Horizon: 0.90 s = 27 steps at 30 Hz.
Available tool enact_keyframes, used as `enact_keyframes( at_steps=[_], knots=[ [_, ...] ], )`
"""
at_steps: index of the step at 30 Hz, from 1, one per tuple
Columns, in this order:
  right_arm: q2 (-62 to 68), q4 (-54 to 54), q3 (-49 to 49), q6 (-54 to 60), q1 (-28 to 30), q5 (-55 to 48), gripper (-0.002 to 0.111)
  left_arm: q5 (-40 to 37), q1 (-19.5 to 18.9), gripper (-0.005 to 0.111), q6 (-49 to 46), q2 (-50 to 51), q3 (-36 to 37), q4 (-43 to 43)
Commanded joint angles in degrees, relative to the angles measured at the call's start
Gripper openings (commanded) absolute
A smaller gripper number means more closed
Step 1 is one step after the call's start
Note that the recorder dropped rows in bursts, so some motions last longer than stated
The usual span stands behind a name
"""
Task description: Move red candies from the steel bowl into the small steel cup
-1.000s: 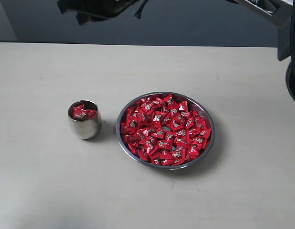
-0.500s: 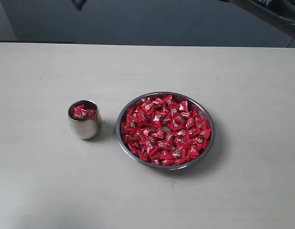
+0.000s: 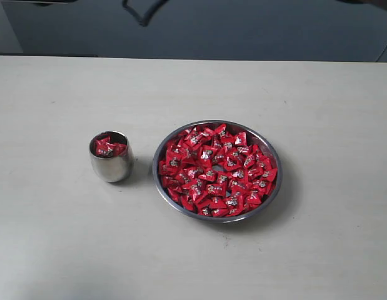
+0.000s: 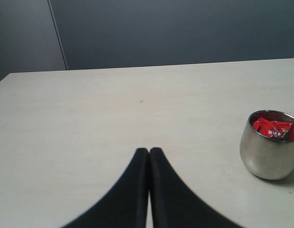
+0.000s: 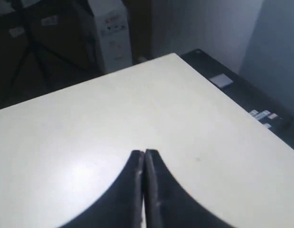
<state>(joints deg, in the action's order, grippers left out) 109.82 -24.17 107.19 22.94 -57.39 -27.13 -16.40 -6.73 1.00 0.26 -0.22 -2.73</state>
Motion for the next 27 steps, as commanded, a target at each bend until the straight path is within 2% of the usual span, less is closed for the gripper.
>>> enact_keyframes(
  at_steps=[1,6,12,20,27],
  knots=[
    [-8.34,0.23,-12.97,-0.5,2.91,7.7,-0.001,0.11,-0.03,0.0,0.11,-0.26,0.22,0.16],
    [-16.45,0.23,-31.06,-0.5,6.57,12.93,-0.001,0.11,-0.03,0.0,0.11,-0.26,0.22,0.16],
    [-19.39,0.11,-44.11,-0.5,12.54,14.43,-0.001,0.11,-0.03,0.0,0.11,-0.26,0.22,0.16],
    [-17.68,0.11,-52.13,3.02,20.12,13.7,-0.001,0.11,-0.03,0.0,0.11,-0.26,0.22,0.16],
    [-11.13,0.26,-52.0,4.52,23.2,4.23,-0.001,0.11,-0.03,0.0,0.11,-0.26,0.22,0.16]
  ],
)
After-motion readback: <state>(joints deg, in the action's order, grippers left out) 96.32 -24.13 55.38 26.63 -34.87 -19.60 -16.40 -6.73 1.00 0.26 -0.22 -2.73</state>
